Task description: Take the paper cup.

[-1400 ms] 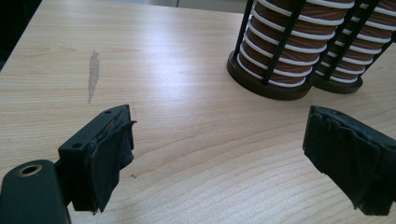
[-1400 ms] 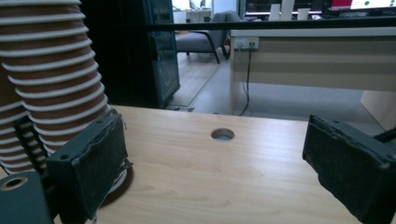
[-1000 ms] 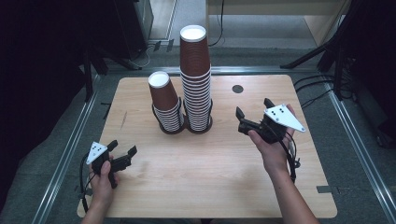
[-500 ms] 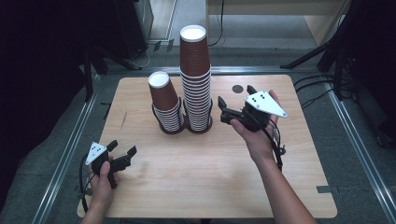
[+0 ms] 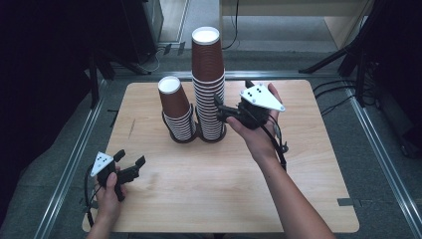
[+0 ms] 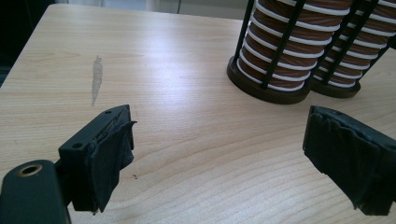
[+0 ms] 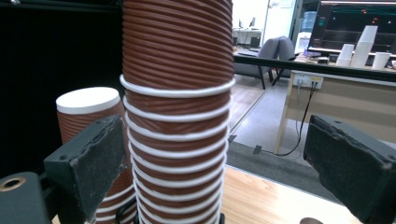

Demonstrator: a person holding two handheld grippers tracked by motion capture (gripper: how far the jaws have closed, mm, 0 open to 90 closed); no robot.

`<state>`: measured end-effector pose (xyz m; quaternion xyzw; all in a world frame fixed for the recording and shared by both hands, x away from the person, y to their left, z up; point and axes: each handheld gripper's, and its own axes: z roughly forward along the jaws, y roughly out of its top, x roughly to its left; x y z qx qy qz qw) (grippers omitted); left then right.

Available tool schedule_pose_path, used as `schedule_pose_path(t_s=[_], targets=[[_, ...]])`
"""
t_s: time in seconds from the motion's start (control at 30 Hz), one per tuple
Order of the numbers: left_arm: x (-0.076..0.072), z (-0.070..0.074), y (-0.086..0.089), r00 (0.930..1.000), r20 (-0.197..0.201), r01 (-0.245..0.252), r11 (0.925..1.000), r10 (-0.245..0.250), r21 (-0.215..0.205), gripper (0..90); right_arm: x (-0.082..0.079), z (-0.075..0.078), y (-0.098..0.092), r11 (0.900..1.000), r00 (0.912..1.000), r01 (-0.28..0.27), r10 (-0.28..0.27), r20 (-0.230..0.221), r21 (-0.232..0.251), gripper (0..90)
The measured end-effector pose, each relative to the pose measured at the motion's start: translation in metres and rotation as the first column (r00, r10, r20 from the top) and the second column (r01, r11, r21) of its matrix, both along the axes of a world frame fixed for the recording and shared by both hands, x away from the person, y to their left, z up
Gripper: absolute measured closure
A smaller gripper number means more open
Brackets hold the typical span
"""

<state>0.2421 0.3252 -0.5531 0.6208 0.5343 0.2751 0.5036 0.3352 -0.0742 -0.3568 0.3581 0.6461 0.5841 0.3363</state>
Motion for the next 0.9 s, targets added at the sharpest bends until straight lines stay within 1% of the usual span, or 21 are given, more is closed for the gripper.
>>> schedule_pose_path(t_s=[0.1, 0.2, 0.3, 0.4, 0.53, 0.63, 0.7, 0.73, 0.83, 0.9], targets=[[0.000, 0.000, 0.000, 1.0000, 0.000, 0.000, 1.0000, 0.000, 0.000, 8.5, 0.004, 0.003, 0.006, 1.000, 1.0000, 0.000, 0.000, -0.004, 0.002, 5.9], [0.000, 0.000, 0.000, 1.0000, 0.000, 0.001, 1.0000, -0.001, -0.001, 8.5, 0.008, 0.005, 0.009, 1.000, 0.9999, 0.004, -0.004, 0.009, 0.008, 5.1], [0.000, 0.000, 0.000, 1.0000, -0.002, 0.001, 1.0000, -0.001, -0.002, 8.5, 0.012, 0.007, 0.013, 1.000, 1.0000, 0.002, -0.002, 0.005, 0.023, 4.8], [0.000, 0.000, 0.000, 1.0000, -0.003, 0.001, 1.0000, -0.001, -0.001, 8.5, 0.016, 0.008, 0.017, 0.999, 0.9999, -0.014, 0.014, 0.001, 0.042, 4.8], [0.000, 0.000, 0.000, 1.0000, -0.004, 0.000, 1.0000, 0.000, -0.001, 8.5, 0.020, 0.015, 0.023, 0.998, 0.9997, -0.024, 0.024, 0.005, 0.058, 4.7], [0.000, 0.000, 0.000, 1.0000, -0.004, 0.000, 1.0000, 0.000, -0.001, 8.5, 0.023, 0.020, 0.029, 0.998, 0.9997, -0.022, 0.022, 0.013, 0.059, 3.7], [0.000, 0.000, 0.000, 1.0000, -0.005, 0.000, 1.0000, 0.000, -0.001, 8.5, 0.025, 0.024, 0.033, 0.997, 0.9997, -0.026, 0.025, 0.006, 0.075, 3.7], [0.001, 0.000, 0.000, 1.0000, -0.005, 0.000, 1.0000, 0.000, -0.001, 8.5, 0.027, 0.026, 0.035, 0.997, 0.9994, -0.034, 0.034, 0.006, 0.074, 3.7], [0.001, 0.000, 0.000, 1.0000, -0.007, 0.002, 1.0000, -0.002, -0.001, 8.5, 0.031, 0.030, 0.043, 0.998, 0.9994, -0.031, 0.030, 0.016, 0.059, 3.7], [0.001, 0.000, 0.000, 1.0000, -0.007, 0.003, 1.0000, -0.003, -0.002, 8.5, 0.034, 0.032, 0.047, 0.998, 0.9996, -0.026, 0.025, 0.011, 0.050, 3.7]])
